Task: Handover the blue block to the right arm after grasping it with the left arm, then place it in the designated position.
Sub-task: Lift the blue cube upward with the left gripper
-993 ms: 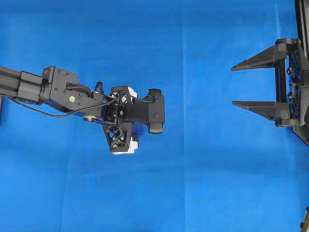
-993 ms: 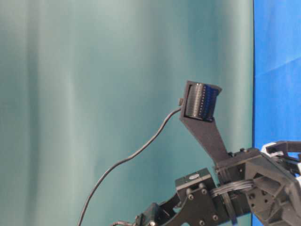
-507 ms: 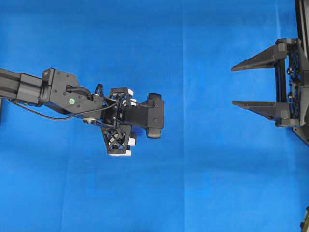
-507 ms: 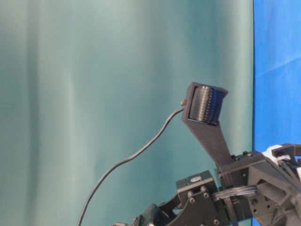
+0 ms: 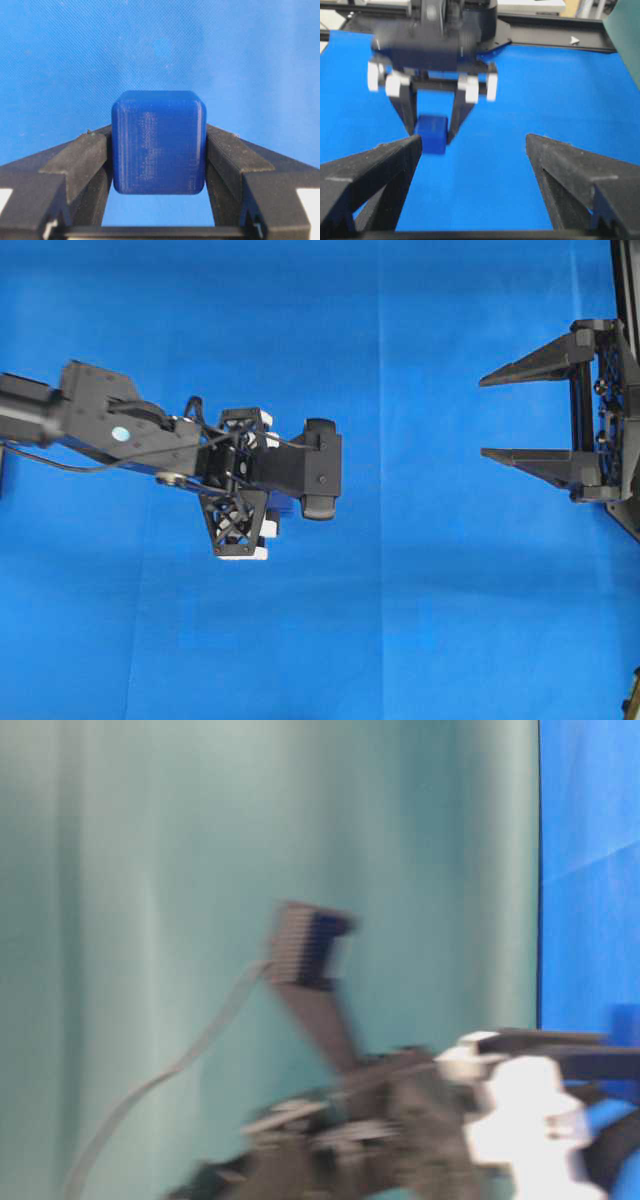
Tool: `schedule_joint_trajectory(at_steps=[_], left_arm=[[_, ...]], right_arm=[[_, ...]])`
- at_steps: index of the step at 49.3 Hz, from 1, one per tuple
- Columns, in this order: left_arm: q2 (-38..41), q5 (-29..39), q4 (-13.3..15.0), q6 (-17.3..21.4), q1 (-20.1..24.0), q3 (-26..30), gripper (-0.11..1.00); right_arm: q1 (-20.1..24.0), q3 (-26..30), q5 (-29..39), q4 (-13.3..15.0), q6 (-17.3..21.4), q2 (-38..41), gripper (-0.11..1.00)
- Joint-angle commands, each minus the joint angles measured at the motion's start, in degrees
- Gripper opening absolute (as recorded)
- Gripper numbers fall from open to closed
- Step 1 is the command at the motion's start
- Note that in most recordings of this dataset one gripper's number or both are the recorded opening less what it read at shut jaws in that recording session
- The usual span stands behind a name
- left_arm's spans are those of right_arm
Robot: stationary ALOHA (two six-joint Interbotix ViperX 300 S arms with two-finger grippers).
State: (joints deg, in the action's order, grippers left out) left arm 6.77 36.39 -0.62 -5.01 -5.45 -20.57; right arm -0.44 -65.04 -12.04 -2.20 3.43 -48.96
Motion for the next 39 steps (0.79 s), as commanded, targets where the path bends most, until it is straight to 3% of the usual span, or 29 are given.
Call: schedule_joint_trajectory(at_steps=[1,17,39], left_arm=[[-4.48,3.43,-0.18,0.09,-0.70,3.34,0.46],[-7.29,12.22,-0.18,0.18,-0.97,8.96,0.46],[-10.99,18.02,-0.18,0.18,-0.97,15.21,0.46]], right_arm=[[-0.18,1.14,-0.44,-0.18,0.09,0.18,0.98],[-0.18,1.23,-0.53,-0.18,0.09,0.18,0.98],[-0.18,1.41,-0.44,-0.18,0.09,0.18,0.98]])
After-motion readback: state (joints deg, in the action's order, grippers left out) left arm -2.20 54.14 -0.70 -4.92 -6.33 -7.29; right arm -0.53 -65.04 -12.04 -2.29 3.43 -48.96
